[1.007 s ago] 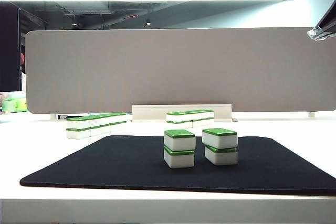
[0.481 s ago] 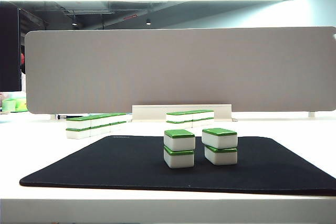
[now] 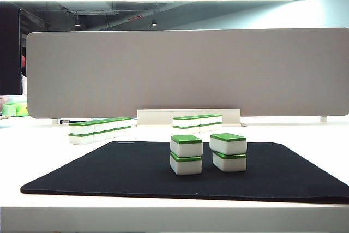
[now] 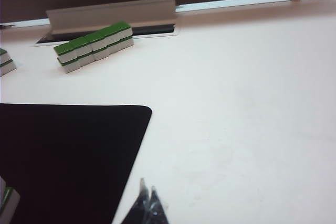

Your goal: Take a mahjong tile from the mahjong wall and then place it on the table close to you.

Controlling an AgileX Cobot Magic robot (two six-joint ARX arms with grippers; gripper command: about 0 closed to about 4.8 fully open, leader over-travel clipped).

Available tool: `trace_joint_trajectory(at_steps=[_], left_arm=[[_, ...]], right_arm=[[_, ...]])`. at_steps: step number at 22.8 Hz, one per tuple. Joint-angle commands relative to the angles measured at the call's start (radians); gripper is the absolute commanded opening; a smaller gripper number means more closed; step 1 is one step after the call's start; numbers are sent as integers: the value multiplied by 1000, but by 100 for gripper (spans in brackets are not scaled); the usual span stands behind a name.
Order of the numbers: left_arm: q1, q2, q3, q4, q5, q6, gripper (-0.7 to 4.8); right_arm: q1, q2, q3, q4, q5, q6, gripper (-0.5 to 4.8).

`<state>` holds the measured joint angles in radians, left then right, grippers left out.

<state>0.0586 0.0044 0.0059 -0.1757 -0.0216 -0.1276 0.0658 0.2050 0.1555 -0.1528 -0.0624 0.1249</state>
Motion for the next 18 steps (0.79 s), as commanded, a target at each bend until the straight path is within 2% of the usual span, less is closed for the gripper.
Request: trace_joint_trajectory(at_steps=[1,5,18], left_arm=[[0,0,1,-11,7,3,-6],[0,0,1,-11,7,3,-6],[0,0,1,-11,7,3,-6]], right_arm=[[-5,-82,-50,31,46,-2,-1],[-37,-158,-94,31,45,-2,-1],[-47,-208,-150,-12,45,-43,-1]])
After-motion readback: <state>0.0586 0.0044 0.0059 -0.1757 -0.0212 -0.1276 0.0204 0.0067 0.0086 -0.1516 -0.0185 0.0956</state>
